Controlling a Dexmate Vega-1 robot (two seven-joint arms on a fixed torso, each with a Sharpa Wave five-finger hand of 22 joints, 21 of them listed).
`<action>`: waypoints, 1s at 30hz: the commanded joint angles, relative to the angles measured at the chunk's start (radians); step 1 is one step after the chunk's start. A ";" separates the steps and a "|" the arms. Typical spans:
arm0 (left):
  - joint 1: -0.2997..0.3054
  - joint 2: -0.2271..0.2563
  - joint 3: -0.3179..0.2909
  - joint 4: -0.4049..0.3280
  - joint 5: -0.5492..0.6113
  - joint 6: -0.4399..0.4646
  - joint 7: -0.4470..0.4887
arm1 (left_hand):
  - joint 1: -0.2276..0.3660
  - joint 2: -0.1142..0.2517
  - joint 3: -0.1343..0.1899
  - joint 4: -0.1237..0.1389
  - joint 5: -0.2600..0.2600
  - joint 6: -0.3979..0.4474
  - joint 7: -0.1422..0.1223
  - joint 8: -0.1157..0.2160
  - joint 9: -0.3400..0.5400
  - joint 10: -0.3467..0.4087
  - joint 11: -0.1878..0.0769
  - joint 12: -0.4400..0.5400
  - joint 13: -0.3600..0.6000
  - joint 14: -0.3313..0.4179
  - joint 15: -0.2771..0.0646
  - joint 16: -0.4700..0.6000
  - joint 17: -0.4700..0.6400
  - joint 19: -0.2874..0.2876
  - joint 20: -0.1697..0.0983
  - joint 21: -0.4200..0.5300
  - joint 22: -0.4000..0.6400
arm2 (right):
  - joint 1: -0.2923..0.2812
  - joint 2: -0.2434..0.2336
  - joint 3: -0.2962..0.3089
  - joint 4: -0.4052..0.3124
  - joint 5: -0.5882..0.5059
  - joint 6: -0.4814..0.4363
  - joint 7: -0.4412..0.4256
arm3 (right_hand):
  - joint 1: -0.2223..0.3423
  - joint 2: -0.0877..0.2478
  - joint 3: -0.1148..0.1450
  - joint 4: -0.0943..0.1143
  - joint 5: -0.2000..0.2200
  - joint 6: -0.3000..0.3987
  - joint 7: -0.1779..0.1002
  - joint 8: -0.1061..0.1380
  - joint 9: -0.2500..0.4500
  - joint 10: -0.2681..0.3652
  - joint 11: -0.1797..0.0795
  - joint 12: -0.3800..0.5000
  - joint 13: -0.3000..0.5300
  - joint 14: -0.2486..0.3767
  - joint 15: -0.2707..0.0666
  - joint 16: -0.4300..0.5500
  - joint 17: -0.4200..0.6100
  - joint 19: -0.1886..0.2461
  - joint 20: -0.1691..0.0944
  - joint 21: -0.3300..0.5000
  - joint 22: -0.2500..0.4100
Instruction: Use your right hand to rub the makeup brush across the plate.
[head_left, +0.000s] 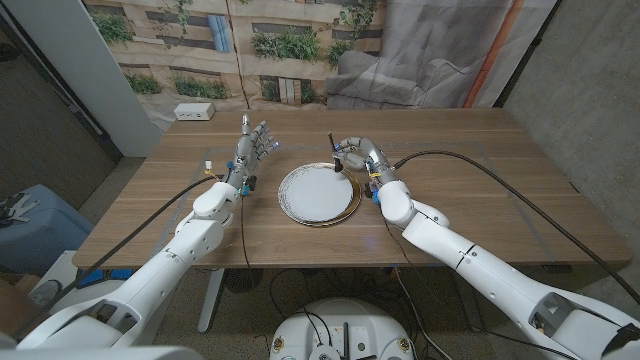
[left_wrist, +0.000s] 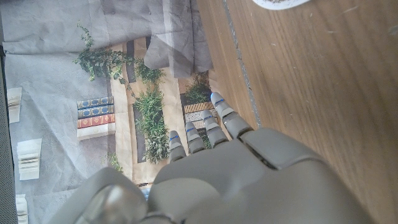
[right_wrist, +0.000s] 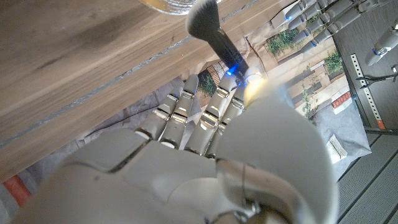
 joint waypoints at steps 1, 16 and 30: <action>0.000 0.000 0.000 0.000 0.000 0.000 0.000 | 0.001 0.013 -0.004 0.003 0.006 0.000 -0.007 0.007 0.002 0.005 -0.005 0.008 0.003 0.009 -0.013 0.003 0.002 0.009 0.005 0.007 0.005 | -0.016 -0.082 0.029 -0.084 -0.044 -0.099 0.006 | -0.003 -0.002 -0.004 -0.004 0.003 -0.003 -0.002 0.006 0.004 0.008 0.001 0.006 0.005 0.004 -0.165 -0.007 0.001 0.000 -0.017 0.005 0.005; 0.000 0.000 0.000 0.000 0.000 0.000 0.000 | 0.001 0.013 -0.004 0.003 0.006 0.000 -0.007 0.007 0.002 0.004 -0.005 0.008 0.003 0.009 -0.014 0.003 0.002 0.009 0.004 0.007 0.005 | -0.002 -0.182 0.011 -0.093 -0.177 -0.134 0.024 | -0.002 -0.001 -0.006 -0.005 0.004 -0.005 -0.003 0.005 0.004 0.005 0.001 0.003 0.004 0.004 -0.168 -0.005 0.003 -0.001 -0.016 0.005 0.005; 0.000 0.000 0.000 0.000 0.000 0.000 0.000 | 0.001 0.013 -0.004 0.003 0.006 0.000 -0.007 0.007 0.002 0.003 -0.005 0.007 0.003 0.009 -0.013 0.003 0.002 0.009 0.004 0.007 0.005 | 0.036 -0.232 -0.018 -0.045 -0.333 -0.133 0.023 | -0.001 0.000 -0.006 -0.006 0.004 -0.005 -0.003 0.006 0.004 0.004 0.001 0.003 0.005 0.004 -0.167 -0.006 0.004 -0.001 -0.018 0.005 0.005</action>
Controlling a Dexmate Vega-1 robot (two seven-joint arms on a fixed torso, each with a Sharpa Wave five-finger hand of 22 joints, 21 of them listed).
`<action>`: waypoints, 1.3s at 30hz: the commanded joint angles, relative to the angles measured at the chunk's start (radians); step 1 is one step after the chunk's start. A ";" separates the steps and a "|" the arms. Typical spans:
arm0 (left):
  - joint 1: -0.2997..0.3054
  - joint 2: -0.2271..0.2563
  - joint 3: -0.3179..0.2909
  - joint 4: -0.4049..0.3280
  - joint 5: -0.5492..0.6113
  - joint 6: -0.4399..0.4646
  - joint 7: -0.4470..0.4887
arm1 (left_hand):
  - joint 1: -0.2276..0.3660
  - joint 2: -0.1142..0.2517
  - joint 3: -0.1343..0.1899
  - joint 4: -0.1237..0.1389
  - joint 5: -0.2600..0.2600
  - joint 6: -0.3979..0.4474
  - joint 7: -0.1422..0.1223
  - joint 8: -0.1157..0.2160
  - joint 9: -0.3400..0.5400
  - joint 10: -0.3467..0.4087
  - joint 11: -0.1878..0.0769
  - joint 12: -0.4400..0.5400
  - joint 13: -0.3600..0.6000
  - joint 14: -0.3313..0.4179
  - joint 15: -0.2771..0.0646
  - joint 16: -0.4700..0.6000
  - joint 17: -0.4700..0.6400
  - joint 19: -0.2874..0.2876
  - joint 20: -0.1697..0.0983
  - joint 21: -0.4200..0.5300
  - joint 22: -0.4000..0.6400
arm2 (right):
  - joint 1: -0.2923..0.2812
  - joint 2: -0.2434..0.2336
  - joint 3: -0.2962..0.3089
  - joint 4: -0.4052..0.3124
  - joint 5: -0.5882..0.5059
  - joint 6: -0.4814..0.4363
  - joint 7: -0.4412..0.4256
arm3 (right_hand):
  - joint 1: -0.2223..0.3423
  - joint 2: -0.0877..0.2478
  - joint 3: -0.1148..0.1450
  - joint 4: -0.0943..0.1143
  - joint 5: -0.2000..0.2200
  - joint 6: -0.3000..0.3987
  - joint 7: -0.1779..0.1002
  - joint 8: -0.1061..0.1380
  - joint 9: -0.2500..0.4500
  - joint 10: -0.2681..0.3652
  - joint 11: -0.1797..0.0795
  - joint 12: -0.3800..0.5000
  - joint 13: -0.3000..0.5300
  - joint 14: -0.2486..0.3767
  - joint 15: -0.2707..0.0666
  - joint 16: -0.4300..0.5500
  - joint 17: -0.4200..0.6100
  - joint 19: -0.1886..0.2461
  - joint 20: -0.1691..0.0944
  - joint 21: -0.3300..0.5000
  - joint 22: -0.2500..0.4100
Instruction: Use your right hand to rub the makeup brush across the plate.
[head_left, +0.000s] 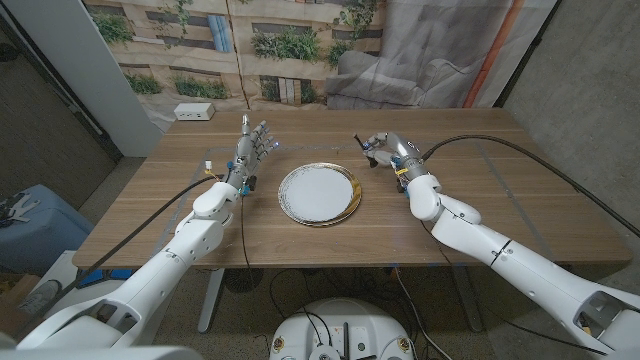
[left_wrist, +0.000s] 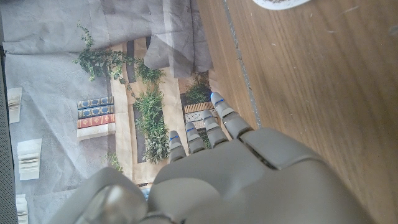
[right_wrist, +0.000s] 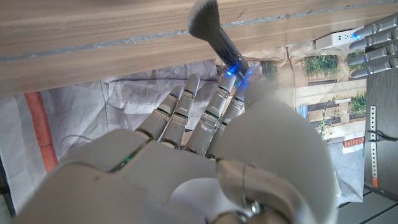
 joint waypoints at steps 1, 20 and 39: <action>0.000 0.000 0.000 0.000 0.000 0.000 0.000 | 0.001 0.013 -0.004 0.003 0.006 0.000 -0.007 0.007 0.002 0.004 -0.005 0.007 0.003 0.009 -0.013 0.003 0.002 0.009 0.003 0.007 0.005 | 0.039 -0.052 -0.035 0.042 -0.149 -0.005 0.008 | -0.002 0.000 -0.001 -0.001 0.005 -0.002 0.001 0.004 0.004 0.004 0.001 0.006 0.006 0.004 -0.167 -0.006 0.002 -0.001 -0.017 0.006 0.005; 0.000 0.000 0.000 0.000 0.000 0.000 0.000 | 0.001 0.013 -0.005 0.003 0.006 0.000 -0.007 0.007 0.002 0.003 -0.005 0.007 0.003 0.009 -0.013 0.003 0.002 0.009 0.005 0.007 0.005 | 0.085 -0.079 -0.094 0.122 -0.362 -0.029 0.045 | 0.003 0.003 -0.001 -0.003 0.005 -0.002 0.001 0.004 0.003 0.004 0.001 0.005 0.006 0.008 -0.169 -0.003 0.004 0.005 -0.022 0.008 0.005; 0.001 0.000 0.000 0.000 0.000 0.000 0.000 | 0.001 0.013 -0.005 0.003 0.006 0.001 -0.007 0.008 0.002 0.002 -0.006 0.007 0.003 0.009 -0.012 0.003 0.002 0.009 0.004 0.007 0.005 | 0.148 -0.086 -0.144 0.221 -0.445 0.001 0.125 | 0.001 0.002 -0.001 -0.003 0.005 -0.003 0.001 0.005 0.003 0.002 0.001 0.003 0.006 0.008 -0.168 -0.009 0.002 0.009 -0.021 0.009 0.005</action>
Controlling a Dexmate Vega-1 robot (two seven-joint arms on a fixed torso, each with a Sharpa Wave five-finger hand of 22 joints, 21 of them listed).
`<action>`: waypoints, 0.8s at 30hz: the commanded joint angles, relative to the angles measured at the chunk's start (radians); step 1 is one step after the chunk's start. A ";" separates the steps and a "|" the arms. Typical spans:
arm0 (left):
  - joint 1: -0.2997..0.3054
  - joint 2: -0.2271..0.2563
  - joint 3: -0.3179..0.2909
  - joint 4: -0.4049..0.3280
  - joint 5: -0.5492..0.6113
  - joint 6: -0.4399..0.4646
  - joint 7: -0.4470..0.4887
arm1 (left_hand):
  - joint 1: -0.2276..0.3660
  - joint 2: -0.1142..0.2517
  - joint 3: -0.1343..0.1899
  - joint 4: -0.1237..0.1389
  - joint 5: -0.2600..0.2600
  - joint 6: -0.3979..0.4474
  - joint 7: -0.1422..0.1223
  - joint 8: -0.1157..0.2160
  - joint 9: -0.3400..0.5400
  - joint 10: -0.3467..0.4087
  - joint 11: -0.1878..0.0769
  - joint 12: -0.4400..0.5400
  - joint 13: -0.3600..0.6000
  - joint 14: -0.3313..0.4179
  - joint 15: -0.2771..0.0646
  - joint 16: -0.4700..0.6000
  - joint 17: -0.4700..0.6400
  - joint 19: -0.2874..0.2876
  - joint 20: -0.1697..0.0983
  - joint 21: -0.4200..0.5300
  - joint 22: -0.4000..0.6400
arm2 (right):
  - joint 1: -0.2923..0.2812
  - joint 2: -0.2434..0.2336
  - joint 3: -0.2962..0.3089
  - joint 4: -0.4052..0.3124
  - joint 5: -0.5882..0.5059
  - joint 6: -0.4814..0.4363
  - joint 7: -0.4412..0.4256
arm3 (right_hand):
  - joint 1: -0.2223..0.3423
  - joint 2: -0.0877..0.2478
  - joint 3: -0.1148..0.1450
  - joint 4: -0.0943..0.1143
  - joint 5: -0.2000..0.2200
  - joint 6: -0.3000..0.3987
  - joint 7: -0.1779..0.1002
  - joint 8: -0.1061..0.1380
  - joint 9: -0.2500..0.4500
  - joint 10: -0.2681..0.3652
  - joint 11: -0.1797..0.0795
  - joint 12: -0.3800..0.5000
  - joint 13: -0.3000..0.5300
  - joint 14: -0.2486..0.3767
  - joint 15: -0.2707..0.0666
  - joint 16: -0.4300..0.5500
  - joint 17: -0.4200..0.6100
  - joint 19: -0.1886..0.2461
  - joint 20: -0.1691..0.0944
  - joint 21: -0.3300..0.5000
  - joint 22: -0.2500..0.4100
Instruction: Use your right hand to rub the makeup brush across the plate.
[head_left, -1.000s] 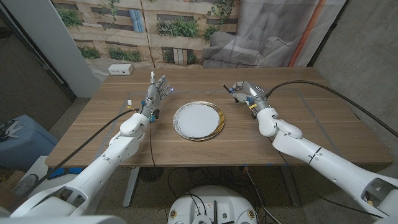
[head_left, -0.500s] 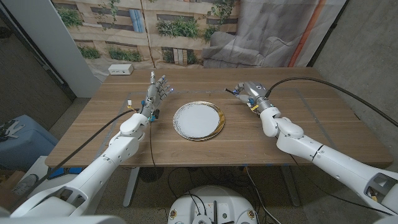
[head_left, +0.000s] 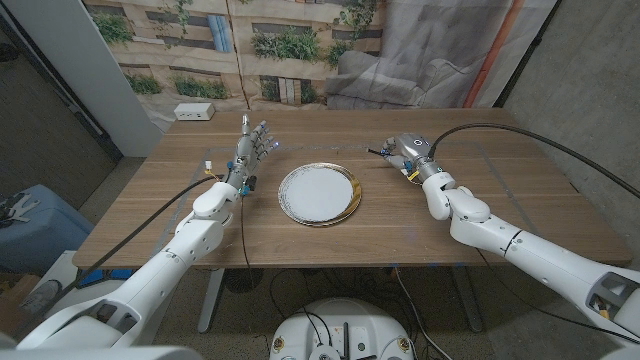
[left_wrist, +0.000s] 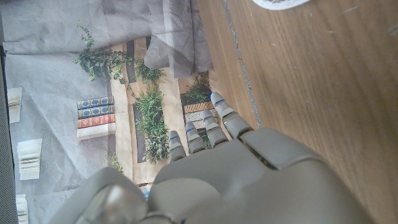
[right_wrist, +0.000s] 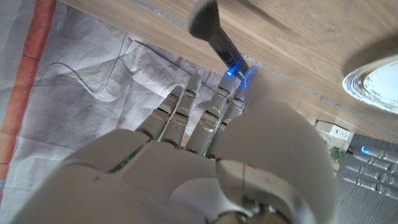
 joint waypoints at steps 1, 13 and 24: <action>0.000 0.000 0.000 0.000 0.000 0.000 0.000 | 0.001 0.013 -0.005 0.003 0.006 0.001 -0.007 0.008 0.002 0.002 -0.006 0.007 0.003 0.009 -0.012 0.003 0.002 0.009 0.005 0.007 0.005 | 0.045 -0.007 -0.034 0.061 -0.055 0.026 0.059 | 0.001 0.002 -0.001 -0.003 0.008 -0.003 0.001 0.005 0.003 0.002 0.001 0.006 0.004 0.008 -0.168 -0.004 0.002 0.009 -0.021 0.008 0.005; 0.001 0.000 0.000 -0.001 0.000 0.000 0.000 | 0.001 0.013 -0.005 0.003 0.006 0.000 -0.007 0.008 0.002 0.003 -0.004 0.007 0.003 0.009 -0.013 0.003 0.002 0.009 0.005 0.007 0.005 | 0.074 0.001 -0.046 0.123 -0.038 0.083 0.082 | 0.002 0.001 -0.001 -0.003 0.009 -0.007 0.001 0.004 0.003 0.000 0.001 0.005 0.005 0.005 -0.168 -0.008 0.002 0.007 -0.021 0.008 0.005; 0.000 0.000 0.000 0.000 0.000 0.000 0.000 | 0.001 0.013 -0.005 0.003 0.006 0.000 -0.007 0.007 0.002 0.002 -0.005 0.007 0.003 0.009 -0.013 0.003 0.002 0.009 0.004 0.007 0.005 | 0.095 0.004 -0.053 0.141 -0.021 0.111 0.128 | -0.001 -0.001 -0.003 -0.002 0.008 -0.016 0.001 0.001 0.002 -0.006 0.001 0.001 0.004 0.001 -0.166 -0.012 0.001 0.005 -0.019 0.007 0.005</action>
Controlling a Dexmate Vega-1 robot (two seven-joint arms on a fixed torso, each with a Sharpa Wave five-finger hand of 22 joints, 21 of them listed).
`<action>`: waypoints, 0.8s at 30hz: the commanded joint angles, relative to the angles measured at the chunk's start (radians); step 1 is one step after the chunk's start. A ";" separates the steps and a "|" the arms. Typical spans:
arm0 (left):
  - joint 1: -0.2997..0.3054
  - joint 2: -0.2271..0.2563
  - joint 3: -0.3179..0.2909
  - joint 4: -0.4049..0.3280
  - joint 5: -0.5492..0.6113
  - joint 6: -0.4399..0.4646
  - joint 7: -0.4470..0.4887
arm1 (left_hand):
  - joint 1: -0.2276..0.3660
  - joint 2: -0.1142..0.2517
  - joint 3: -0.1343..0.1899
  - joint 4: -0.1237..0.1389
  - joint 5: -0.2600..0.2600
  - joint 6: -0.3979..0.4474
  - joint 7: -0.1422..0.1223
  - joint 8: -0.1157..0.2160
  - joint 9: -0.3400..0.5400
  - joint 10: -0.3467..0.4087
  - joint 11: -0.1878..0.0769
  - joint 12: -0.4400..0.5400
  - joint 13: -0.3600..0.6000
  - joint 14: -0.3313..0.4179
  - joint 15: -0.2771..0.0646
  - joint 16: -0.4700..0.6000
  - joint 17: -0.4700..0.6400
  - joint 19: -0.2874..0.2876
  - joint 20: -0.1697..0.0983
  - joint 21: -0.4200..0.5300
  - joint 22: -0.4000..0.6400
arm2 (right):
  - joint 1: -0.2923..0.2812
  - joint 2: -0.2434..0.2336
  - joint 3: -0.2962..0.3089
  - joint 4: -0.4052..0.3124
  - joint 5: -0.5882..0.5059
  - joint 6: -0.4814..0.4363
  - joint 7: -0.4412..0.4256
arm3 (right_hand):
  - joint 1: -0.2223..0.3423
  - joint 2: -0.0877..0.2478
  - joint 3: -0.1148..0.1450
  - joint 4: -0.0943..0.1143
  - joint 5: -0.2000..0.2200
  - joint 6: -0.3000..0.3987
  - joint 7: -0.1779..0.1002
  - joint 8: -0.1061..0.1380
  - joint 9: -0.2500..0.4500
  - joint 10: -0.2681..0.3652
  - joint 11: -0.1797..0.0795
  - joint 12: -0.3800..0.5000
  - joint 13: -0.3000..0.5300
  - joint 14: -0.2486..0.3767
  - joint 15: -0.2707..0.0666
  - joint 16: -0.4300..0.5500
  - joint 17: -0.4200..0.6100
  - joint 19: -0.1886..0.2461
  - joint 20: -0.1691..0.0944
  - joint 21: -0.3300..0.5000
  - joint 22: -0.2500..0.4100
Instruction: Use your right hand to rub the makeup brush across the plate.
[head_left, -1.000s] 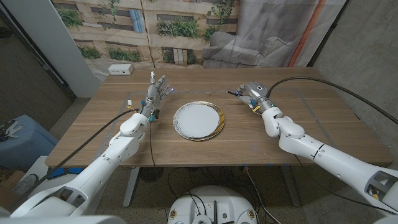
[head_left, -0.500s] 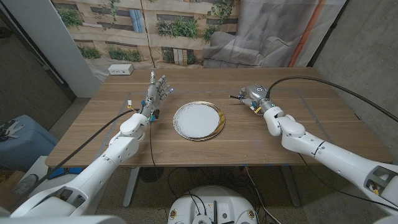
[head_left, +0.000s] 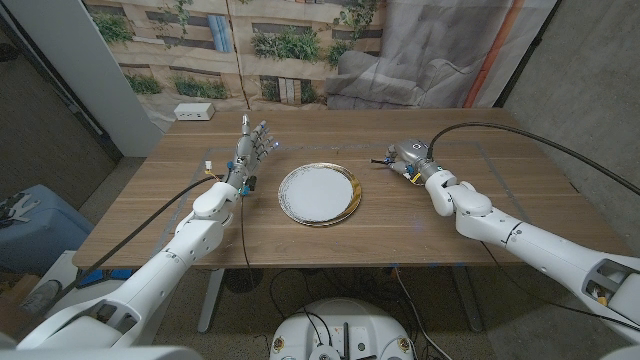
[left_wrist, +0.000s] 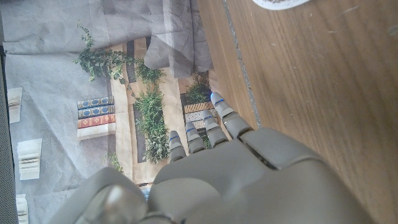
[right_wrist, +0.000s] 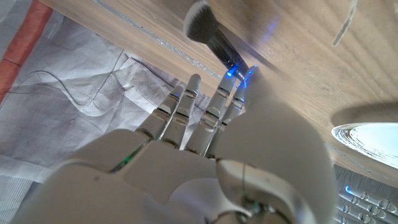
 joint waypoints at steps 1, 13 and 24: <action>0.000 0.000 0.000 0.001 0.000 0.000 0.000 | 0.001 0.013 -0.005 0.003 0.006 0.000 -0.007 0.007 0.002 0.002 -0.004 0.007 0.003 0.009 -0.013 0.003 0.002 0.008 0.004 0.007 0.005 | 0.025 0.005 -0.009 0.029 0.017 0.033 0.042 | -0.001 -0.001 -0.001 0.001 0.003 -0.008 -0.001 -0.001 0.003 -0.007 0.001 0.004 0.000 0.001 -0.166 -0.001 0.003 0.005 -0.019 0.007 0.005; 0.000 0.000 0.000 0.000 0.000 0.000 0.000 | 0.001 0.013 -0.005 0.003 0.006 0.000 -0.007 0.007 0.002 0.002 -0.005 0.007 0.003 0.008 -0.013 0.003 0.002 0.009 0.004 0.007 0.005 | 0.028 -0.006 0.000 -0.006 0.031 0.034 0.090 | -0.012 -0.014 -0.011 0.003 0.002 -0.046 -0.002 -0.016 0.003 -0.040 0.002 -0.014 -0.007 -0.023 -0.161 -0.014 0.001 -0.001 -0.012 0.005 0.005; 0.000 0.000 0.000 0.000 0.000 0.000 0.000 | 0.001 0.013 -0.006 0.003 0.006 0.000 -0.007 0.007 0.002 0.003 -0.004 0.007 0.003 0.010 -0.013 0.003 0.002 0.009 0.004 0.007 0.005 | 0.020 -0.018 0.008 -0.048 0.032 0.016 0.138 | -0.057 -0.051 -0.047 0.010 0.005 -0.148 -0.006 -0.066 -0.002 -0.146 0.002 -0.040 -0.008 -0.095 -0.151 -0.036 0.010 -0.028 0.018 0.002 0.005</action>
